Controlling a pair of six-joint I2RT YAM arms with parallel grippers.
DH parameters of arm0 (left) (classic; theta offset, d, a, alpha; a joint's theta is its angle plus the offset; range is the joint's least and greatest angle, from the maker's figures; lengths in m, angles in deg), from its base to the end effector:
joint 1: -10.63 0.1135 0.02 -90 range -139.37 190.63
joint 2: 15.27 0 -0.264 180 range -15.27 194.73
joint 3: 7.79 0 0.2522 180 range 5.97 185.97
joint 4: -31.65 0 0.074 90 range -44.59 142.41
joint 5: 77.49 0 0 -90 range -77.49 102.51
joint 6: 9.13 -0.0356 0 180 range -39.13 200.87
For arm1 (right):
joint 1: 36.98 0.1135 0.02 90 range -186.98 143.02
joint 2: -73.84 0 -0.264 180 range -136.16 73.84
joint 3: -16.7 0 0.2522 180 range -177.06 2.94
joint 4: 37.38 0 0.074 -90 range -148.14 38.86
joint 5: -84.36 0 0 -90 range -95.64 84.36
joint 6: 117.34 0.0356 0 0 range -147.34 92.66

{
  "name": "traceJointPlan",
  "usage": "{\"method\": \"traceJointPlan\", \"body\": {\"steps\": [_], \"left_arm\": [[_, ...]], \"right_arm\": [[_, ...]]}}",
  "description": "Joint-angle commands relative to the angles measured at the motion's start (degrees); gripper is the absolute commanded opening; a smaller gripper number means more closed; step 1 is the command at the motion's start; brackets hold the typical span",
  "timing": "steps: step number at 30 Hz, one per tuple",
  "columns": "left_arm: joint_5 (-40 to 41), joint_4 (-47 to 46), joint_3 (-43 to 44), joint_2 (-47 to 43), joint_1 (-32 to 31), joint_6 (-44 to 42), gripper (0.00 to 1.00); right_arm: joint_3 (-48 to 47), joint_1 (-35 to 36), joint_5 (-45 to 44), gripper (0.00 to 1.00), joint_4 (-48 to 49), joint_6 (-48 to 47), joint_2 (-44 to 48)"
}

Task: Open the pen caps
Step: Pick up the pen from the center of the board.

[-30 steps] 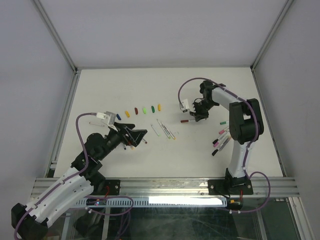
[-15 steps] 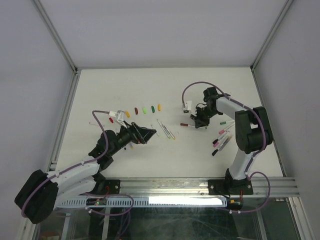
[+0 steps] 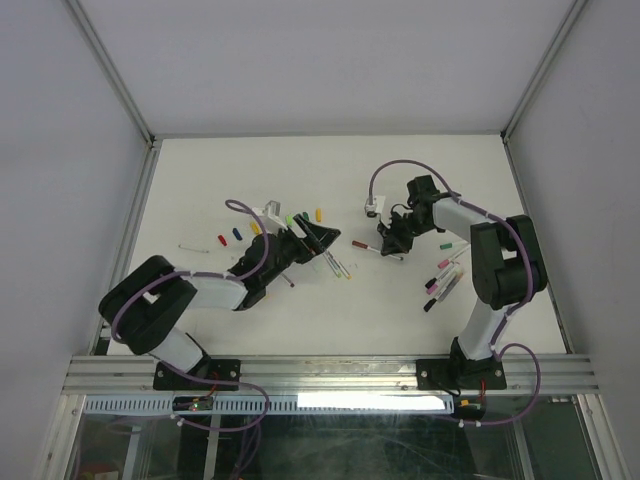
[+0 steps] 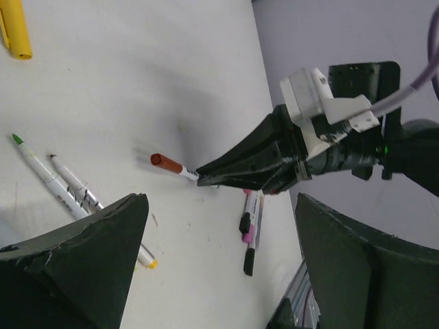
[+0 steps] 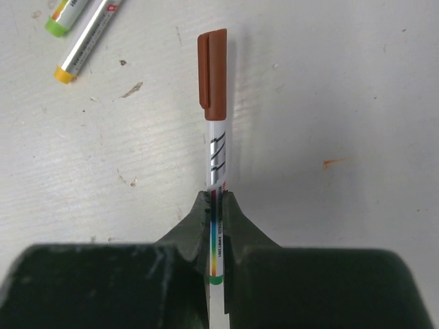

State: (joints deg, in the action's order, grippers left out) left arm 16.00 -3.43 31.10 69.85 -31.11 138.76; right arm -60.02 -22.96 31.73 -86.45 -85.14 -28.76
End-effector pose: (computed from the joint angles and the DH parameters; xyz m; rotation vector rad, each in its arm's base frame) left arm 0.2100 -0.1844 0.1732 -0.3187 1.9027 -1.1734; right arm 0.3160 0.1012 0.1623 -1.6059 2.0212 0.6823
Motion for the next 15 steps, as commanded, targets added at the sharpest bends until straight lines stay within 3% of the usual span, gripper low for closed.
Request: {"method": "traceJointPlan", "body": {"steps": [1, 15], "left_arm": [[7.82, -1.86, 7.19, 6.91, -1.68, 7.14, 0.9], [8.08, -1.71, 20.38, 22.9, -2.35, 10.99, 0.77]], "right_arm": [[0.54, -0.36, 4.65, 0.0, 5.02, 4.48, 1.62], [0.6, -3.01, 10.7, 0.0, 8.71, 10.52, 1.8]]}}
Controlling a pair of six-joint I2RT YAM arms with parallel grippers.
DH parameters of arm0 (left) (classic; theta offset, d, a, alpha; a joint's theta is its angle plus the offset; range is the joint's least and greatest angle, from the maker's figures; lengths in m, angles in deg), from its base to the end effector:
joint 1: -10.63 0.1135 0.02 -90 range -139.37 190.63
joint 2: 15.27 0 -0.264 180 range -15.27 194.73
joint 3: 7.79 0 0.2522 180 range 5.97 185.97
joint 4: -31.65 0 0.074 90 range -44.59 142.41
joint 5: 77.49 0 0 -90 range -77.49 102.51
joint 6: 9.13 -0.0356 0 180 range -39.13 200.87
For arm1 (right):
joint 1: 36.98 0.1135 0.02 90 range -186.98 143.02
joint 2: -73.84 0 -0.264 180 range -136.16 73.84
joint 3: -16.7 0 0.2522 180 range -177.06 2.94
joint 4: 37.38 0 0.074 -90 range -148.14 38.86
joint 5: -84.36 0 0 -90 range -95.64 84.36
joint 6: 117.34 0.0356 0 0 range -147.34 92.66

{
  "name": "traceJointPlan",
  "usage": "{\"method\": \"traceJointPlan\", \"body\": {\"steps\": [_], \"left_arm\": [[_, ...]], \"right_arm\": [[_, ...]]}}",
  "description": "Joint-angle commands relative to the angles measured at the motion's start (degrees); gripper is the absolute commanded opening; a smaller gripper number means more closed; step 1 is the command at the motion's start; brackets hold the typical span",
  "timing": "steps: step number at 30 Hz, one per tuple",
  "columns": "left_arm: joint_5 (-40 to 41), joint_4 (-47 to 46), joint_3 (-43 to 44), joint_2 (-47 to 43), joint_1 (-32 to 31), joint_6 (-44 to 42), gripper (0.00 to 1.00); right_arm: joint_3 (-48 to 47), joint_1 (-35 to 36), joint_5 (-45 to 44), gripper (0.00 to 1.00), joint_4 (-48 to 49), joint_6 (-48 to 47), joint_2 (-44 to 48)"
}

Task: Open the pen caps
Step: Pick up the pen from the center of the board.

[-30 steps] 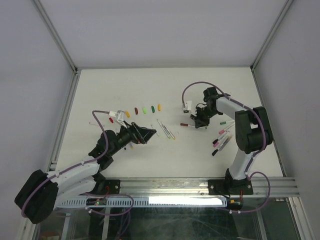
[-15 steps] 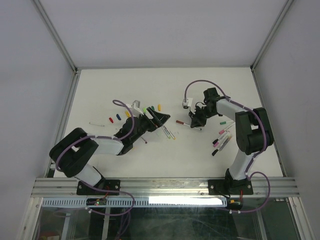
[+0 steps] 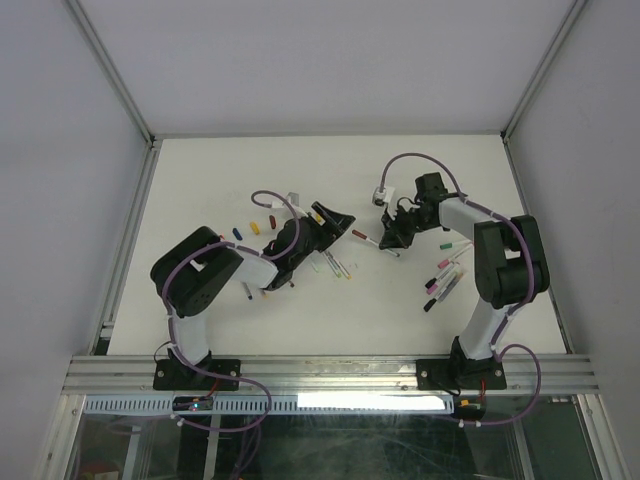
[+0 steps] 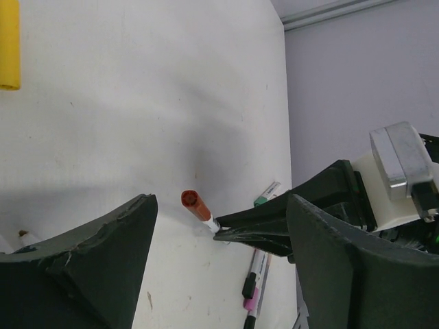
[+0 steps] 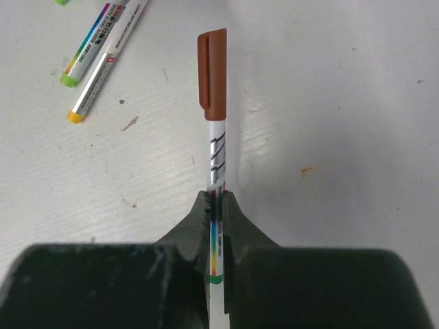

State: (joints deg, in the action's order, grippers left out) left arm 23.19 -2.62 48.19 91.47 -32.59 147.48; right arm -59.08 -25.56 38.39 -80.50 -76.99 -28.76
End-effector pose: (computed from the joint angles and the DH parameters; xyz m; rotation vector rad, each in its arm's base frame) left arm 0.2669 -0.2418 0.1400 -0.5461 1.9445 -1.1231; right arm 0.3253 0.0909 0.1638 -1.3990 2.0261 0.7960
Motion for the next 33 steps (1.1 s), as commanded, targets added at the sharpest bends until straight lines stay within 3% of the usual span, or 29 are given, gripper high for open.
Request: {"method": "traceJointPlan", "body": {"steps": [1, 19, 23, 29, 33], "left_arm": [[0.77, -2.54, 3.87, 1.81, -0.95, 2.29, 0.77], [4.05, 2.32, 10.88, 7.58, -4.05, 3.12, 0.63], [4.0, 2.06, 11.71, 8.84, -4.18, 4.4, 0.51], [3.91, 1.54, 12.27, 9.58, -4.16, 4.19, 0.18], [3.76, 0.76, 12.29, 8.87, -4.16, 2.01, 0.05]], "right_arm": [[-0.52, -0.5, 4.25, 0.0, 2.91, 2.64, 1.72], [-0.43, -0.52, 5.36, 0.0, 5.57, 6.57, 1.45], [-0.13, -0.44, 5.19, 0.0, 5.9, 6.76, 1.58], [0.57, -0.39, 5.09, 0.0, 6.34, 6.85, 2.09], [0.85, -0.39, 5.17, 0.0, 6.34, 6.86, 2.87]]}}
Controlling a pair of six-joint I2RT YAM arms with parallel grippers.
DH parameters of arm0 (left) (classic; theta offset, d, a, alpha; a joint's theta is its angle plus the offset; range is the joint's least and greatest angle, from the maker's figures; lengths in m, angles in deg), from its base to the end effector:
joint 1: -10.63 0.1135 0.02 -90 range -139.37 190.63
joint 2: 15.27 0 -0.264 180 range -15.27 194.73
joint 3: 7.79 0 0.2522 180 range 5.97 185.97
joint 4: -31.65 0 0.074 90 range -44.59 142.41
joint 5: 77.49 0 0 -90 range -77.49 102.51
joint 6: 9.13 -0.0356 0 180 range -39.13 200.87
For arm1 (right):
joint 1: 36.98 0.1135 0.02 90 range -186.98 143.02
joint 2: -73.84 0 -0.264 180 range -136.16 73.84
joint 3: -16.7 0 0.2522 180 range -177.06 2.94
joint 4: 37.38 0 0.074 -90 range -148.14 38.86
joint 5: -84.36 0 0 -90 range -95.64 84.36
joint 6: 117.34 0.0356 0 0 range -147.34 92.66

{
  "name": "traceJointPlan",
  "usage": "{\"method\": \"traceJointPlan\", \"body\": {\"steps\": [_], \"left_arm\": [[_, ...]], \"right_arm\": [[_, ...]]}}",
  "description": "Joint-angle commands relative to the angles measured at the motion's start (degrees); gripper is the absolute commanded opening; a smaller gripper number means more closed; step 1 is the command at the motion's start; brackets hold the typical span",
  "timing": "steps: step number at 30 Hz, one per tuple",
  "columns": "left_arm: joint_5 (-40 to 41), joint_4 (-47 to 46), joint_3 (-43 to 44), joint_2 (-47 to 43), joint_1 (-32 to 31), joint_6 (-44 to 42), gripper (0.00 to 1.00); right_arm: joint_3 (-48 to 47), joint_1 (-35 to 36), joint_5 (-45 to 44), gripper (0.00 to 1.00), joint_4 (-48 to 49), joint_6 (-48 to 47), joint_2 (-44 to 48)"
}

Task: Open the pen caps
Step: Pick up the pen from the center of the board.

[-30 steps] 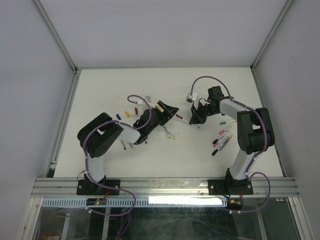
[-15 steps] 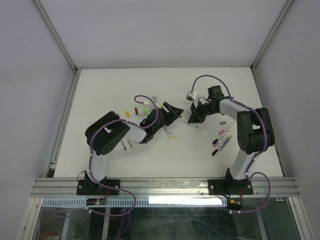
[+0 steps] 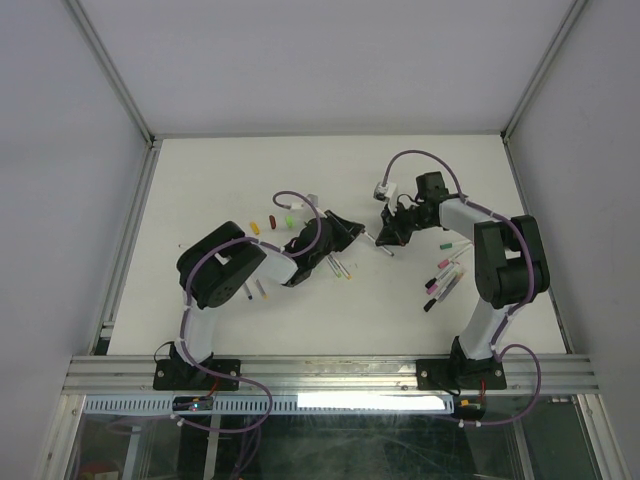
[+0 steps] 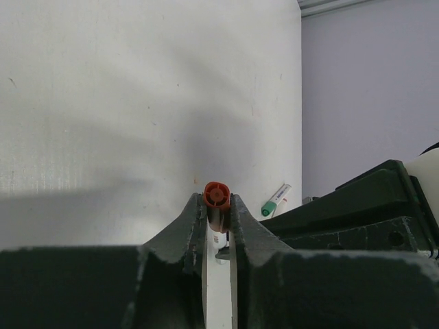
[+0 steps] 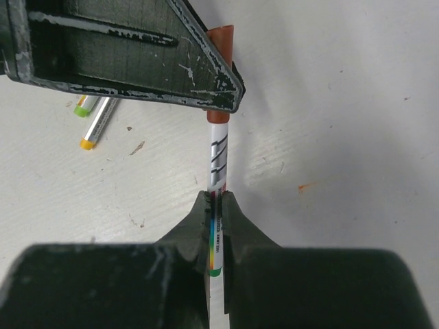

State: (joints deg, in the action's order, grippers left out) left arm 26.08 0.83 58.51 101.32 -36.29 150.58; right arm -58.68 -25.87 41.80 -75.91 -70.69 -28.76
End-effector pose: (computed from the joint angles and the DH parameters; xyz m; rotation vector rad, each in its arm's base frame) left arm 0.2805 -0.2877 0.1194 -0.5789 1.9921 -1.1147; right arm 0.3307 0.0917 0.1664 -1.2905 2.0162 0.8638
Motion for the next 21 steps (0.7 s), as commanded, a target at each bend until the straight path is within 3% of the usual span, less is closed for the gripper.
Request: {"method": "traceJointPlan", "body": {"steps": [1, 4, 8, 11, 17, 21], "left_arm": [[0.59, -3.23, 1.85, -1.21, -0.46, -1.74, 0.03], [-0.94, -7.03, 0.58, -2.24, -0.46, -4.81, 0.0], [-2.88, -14.84, -2.9, -5.6, -0.38, -10.52, 0.0], [-5.5, -18.82, -5.59, -9.01, -0.12, -14.44, 0.0], [-15.25, -25.85, -12.22, -17.6, 0.61, -22.9, 0.0], [-23.5, -29.75, -18.39, -24.66, 0.81, -28.1, 0.0]], "right_arm": [[0.44, -0.06, 1.86, 0.0, 1.67, 0.57, 3.19], [0.45, -0.28, 1.9, 0.0, 0.96, 0.64, 4.8], [0.4, -1.31, 3.06, 0.27, -1.13, 1.58, 9.96], [-0.59, -1.86, 4.24, 0.4, -4.4, 1.76, 15.13], [-3.82, -1.89, 8.83, 0.61, -10.7, 5.88, 25.77], [-6.7, -1.16, 15.37, 0.65, -12.48, 13.32, 29.84]]}}
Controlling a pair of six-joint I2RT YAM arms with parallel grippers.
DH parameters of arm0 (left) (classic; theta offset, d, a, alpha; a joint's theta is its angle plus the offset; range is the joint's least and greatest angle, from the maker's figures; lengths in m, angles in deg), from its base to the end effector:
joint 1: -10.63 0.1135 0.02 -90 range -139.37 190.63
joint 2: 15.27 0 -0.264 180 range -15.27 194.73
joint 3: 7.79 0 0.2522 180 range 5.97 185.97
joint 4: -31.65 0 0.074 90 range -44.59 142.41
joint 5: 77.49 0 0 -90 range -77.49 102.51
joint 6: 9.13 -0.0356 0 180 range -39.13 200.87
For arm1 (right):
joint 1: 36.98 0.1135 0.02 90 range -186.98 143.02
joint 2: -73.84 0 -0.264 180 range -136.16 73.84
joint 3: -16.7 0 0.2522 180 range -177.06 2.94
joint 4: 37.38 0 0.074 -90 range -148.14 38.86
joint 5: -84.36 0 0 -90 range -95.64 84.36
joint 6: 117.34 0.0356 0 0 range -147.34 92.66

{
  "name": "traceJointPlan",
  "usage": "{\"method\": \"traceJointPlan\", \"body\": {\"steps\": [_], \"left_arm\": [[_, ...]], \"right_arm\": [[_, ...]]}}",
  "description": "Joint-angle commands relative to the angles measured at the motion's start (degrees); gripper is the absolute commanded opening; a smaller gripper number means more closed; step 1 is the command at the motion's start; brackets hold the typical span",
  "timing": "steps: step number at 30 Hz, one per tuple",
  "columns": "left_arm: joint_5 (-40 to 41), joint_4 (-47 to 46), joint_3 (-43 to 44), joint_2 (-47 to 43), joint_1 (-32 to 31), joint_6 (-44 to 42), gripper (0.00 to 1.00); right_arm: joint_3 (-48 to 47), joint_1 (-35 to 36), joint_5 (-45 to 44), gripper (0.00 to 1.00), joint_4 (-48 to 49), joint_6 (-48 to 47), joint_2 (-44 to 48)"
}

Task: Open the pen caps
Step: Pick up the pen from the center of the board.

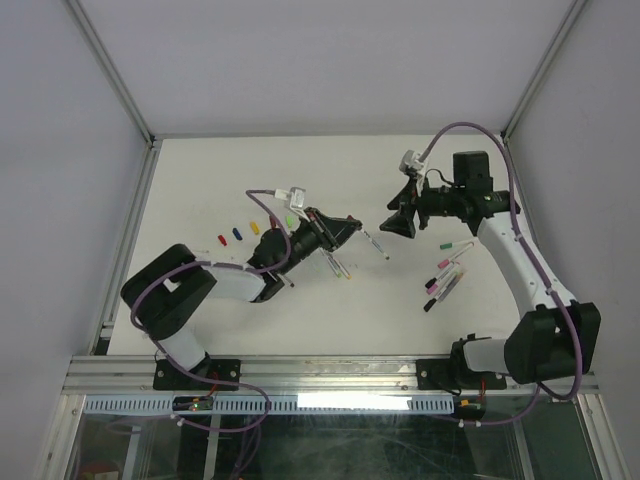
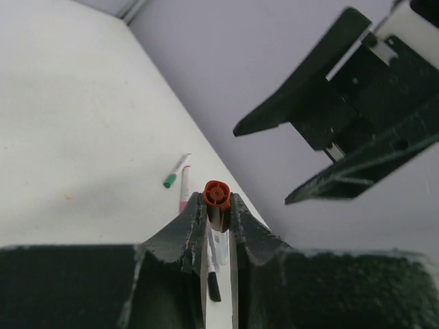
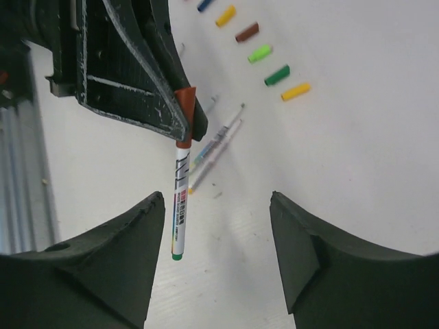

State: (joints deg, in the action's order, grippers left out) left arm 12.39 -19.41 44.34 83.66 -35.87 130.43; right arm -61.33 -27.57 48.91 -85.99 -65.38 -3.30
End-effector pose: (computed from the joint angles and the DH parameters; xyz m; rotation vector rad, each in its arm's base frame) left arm 0.2360 -0.2488 0.1986 -0.0423 1.6523 -1.3250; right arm 0.2686 0.0739 0.3048 -1.2174 1.7386 0.8408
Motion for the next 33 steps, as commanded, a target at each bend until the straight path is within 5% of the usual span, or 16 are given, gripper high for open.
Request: {"method": "traceJointPlan", "body": {"steps": [1, 10, 13, 22, 29, 33], "left_arm": [[-11.06, -9.83, -5.56, -8.75, 0.4, -8.7, 0.0], [-15.91, -5.86, -13.9, -23.37, 0.24, -11.81, 0.0], [-14.52, -5.86, -14.97, -24.73, -0.39, -13.07, 0.0], [-11.76, -6.85, -14.44, -23.47, -1.78, -14.51, 0.0], [-11.53, -6.85, -12.96, -21.21, -2.39, -14.77, 0.0], [-10.8, -7.4, -13.04, -20.8, -2.43, -14.55, 0.0]], "right_arm": [[-3.91, 1.24, 9.13, 0.65, -1.59, 10.81, 5.21], [9.03, 4.79, 18.31, 0.71, 13.18, 26.05, 10.41], [14.49, 5.92, 20.39, 0.71, 22.41, 32.45, 11.41], [18.79, 12.77, 17.26, 0.66, 27.96, 34.15, 10.54], [18.31, 15.19, 16.56, 0.38, 28.08, 34.11, 8.6], [18.23, 15.38, 16.51, 0.07, 27.91, 33.99, 8.23]]}}
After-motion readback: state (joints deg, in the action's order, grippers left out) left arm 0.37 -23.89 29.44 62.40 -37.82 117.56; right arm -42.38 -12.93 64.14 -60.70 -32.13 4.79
